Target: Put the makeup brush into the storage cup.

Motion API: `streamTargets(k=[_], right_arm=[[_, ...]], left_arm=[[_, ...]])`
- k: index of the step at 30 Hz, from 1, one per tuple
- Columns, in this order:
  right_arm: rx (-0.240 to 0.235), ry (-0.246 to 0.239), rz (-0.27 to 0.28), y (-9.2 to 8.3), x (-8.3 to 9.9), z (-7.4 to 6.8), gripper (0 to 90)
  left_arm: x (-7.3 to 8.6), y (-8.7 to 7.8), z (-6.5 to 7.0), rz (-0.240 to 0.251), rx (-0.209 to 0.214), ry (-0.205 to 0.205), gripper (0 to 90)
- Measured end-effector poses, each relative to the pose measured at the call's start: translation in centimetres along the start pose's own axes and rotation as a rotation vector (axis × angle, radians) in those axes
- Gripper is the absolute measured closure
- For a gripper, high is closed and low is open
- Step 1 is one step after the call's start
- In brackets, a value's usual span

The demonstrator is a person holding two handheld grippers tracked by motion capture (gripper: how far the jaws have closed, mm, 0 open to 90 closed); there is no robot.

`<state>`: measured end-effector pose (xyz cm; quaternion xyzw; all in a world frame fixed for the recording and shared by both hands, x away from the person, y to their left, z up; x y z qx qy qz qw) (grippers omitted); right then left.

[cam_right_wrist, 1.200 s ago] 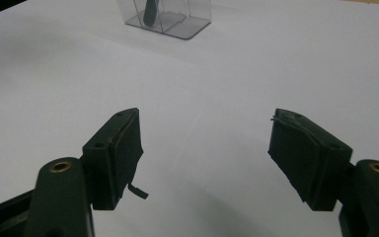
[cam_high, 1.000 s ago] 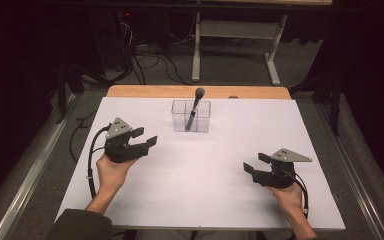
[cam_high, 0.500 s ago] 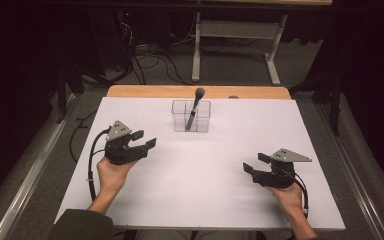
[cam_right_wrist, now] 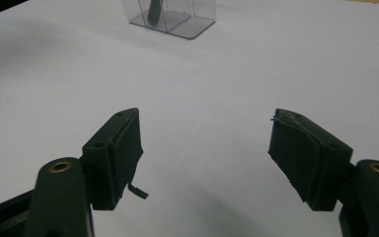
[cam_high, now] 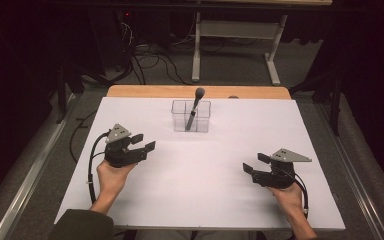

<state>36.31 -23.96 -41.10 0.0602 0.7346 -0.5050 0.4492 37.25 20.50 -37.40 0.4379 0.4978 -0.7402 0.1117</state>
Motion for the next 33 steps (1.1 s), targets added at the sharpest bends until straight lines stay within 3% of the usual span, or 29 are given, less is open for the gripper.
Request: streamTargets(k=[7,33], right_arm=[[-0.001,0.004,0.001,-0.1,0.0,0.0,30.1],[0.005,0.004,0.02,-1.1,0.6,0.0,29.6]], left_arm=[[0.5,0.5,0.0,-0.021,0.005,-0.01,43.3],[2.0,0.3,-0.8,0.009,0.01,-0.084,42.5]])
Point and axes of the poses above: each handheld gripper's, and its own axes: y roughly forward along the jaws, x roughly out of its underside, z roughly to its right, the point moved 1 cm from there along y, roughly forward along the jaws, and after that the axes turned 12 degrees about -z, right-handed, at the moved point
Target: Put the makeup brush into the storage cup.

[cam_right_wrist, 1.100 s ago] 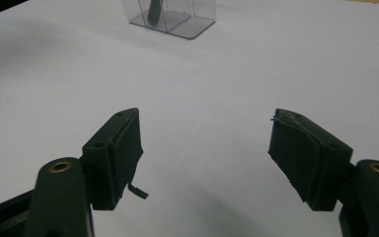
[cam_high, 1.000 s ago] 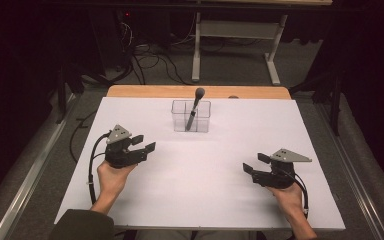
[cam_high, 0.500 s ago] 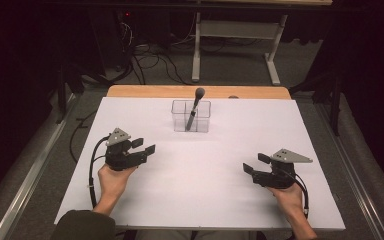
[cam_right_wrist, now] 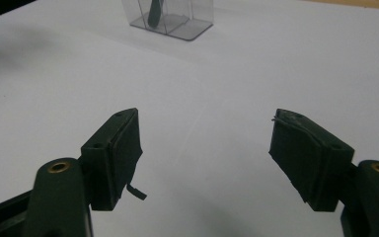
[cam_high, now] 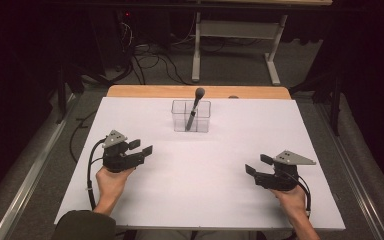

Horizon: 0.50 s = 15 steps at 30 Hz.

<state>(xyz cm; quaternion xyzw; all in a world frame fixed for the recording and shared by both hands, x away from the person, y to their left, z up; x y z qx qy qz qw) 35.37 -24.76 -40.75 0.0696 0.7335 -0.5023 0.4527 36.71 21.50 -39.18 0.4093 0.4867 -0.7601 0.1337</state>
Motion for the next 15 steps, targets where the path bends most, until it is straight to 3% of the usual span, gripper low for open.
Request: streamTargets(k=[15], right_arm=[[0.002,0.027,0.043,-1.4,1.0,0.9,29.3]], left_arm=[[0.5,-0.4,-0.1,0.007,-0.01,-0.012,42.5]])
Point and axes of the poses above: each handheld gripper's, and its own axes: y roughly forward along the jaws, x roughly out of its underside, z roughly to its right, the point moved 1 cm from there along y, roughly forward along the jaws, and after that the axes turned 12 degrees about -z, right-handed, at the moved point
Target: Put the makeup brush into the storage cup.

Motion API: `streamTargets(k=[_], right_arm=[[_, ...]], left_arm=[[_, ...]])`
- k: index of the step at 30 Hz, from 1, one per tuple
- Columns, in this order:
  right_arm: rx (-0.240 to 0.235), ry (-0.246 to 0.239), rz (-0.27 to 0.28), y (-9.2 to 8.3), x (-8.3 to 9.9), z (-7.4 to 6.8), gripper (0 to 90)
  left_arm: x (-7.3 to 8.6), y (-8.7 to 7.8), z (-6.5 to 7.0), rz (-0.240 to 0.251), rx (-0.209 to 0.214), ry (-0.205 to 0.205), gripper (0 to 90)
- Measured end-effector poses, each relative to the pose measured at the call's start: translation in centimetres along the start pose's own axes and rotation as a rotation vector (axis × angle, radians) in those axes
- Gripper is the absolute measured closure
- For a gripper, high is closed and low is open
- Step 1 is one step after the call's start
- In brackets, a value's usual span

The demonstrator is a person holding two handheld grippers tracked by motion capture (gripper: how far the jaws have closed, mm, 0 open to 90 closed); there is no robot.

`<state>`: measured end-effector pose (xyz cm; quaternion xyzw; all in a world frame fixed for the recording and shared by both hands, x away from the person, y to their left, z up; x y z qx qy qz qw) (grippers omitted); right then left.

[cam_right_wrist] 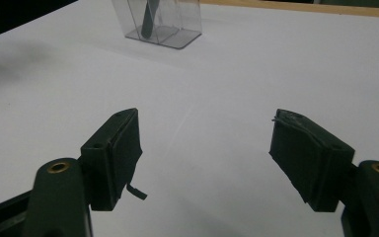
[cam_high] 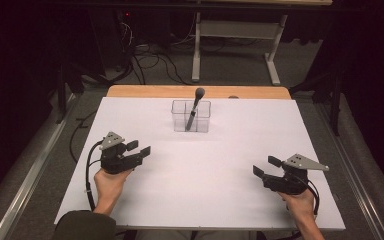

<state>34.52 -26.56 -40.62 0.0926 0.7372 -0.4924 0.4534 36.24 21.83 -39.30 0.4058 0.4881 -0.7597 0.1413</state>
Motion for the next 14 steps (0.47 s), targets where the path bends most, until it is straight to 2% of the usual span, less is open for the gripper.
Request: streamTargets(k=[14], right_arm=[[0.0,-0.013,-0.004,0.17,-0.08,-0.1,29.2]], left_arm=[[0.08,-0.08,0.0,0.007,0.003,-0.013,41.9]])
Point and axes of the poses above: each handheld gripper's, and its own axes: y roughly forward along the jaws, x roughly out of its underside, z roughly to its right, the point moved 1 cm from there along y, roughly forward along the jaws, and after that the axes turned 12 degrees about -z, right-handed, at the moved point
